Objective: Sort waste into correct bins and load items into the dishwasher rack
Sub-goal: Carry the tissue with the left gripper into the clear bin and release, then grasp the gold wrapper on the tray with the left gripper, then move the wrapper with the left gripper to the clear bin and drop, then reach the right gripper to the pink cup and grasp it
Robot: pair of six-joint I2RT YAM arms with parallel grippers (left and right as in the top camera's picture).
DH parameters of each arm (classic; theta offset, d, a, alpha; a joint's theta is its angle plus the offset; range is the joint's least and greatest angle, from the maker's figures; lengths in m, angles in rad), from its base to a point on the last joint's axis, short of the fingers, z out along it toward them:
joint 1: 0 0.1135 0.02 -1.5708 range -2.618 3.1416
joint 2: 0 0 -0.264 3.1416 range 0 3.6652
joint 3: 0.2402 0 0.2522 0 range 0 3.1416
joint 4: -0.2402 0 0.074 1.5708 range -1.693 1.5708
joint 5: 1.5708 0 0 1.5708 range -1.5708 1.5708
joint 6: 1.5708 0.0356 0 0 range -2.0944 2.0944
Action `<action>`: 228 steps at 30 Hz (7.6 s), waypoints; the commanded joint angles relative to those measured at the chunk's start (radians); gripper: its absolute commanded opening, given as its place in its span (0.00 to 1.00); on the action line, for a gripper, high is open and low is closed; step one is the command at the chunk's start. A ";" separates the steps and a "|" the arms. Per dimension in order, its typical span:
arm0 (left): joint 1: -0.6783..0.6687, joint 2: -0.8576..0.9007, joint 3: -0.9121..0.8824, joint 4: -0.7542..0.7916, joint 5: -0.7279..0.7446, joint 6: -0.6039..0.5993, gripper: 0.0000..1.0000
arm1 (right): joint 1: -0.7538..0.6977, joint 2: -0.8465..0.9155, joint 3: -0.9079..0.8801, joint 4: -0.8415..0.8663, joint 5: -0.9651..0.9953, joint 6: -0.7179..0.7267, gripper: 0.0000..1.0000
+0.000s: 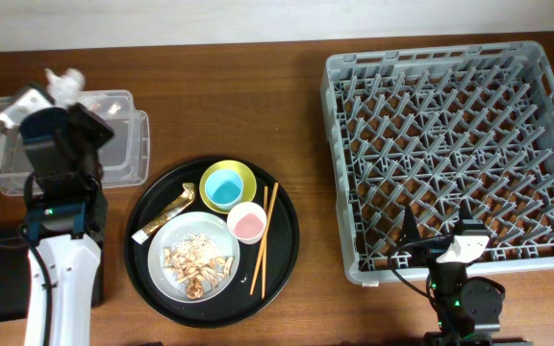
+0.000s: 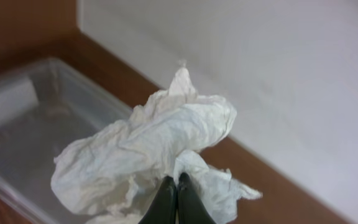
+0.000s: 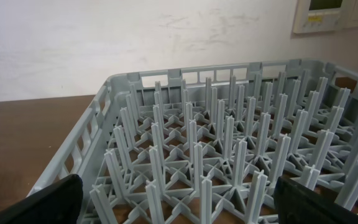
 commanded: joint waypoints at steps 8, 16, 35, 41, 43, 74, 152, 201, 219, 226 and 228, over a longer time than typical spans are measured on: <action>0.085 0.313 0.014 0.245 -0.109 0.063 0.23 | -0.006 -0.004 -0.008 -0.002 0.012 -0.001 0.98; 0.092 0.341 0.014 0.256 -0.106 0.103 0.99 | -0.006 -0.004 -0.008 -0.002 0.012 -0.001 0.98; -0.021 -0.041 -0.005 -0.703 0.584 0.266 0.89 | -0.006 -0.004 -0.008 -0.002 0.012 -0.001 0.98; -0.153 0.077 -0.008 -0.704 0.357 0.314 0.81 | -0.006 -0.004 -0.008 -0.002 0.012 -0.001 0.98; -0.185 0.137 -0.008 -0.705 0.301 0.314 0.81 | -0.006 -0.004 -0.008 -0.002 0.012 -0.001 0.99; -0.221 0.495 -0.010 -0.448 0.202 0.314 0.75 | -0.006 -0.004 -0.008 -0.002 0.012 -0.001 0.98; 0.315 0.528 0.347 -0.017 0.074 -0.024 0.52 | -0.006 -0.004 -0.008 -0.002 0.012 -0.001 0.98; 0.169 0.126 0.347 -1.075 0.490 0.184 0.77 | -0.006 -0.004 -0.008 -0.002 0.012 -0.001 0.98; 0.306 0.116 0.347 -1.105 0.489 0.185 0.99 | -0.006 -0.004 -0.008 0.160 -0.737 0.709 0.98; 0.306 0.116 0.347 -1.106 0.489 0.185 0.99 | -0.006 -0.004 -0.007 0.506 -0.710 1.282 0.98; 0.306 0.116 0.347 -1.106 0.489 0.185 0.99 | -0.006 -0.004 0.026 0.601 -0.668 1.292 0.98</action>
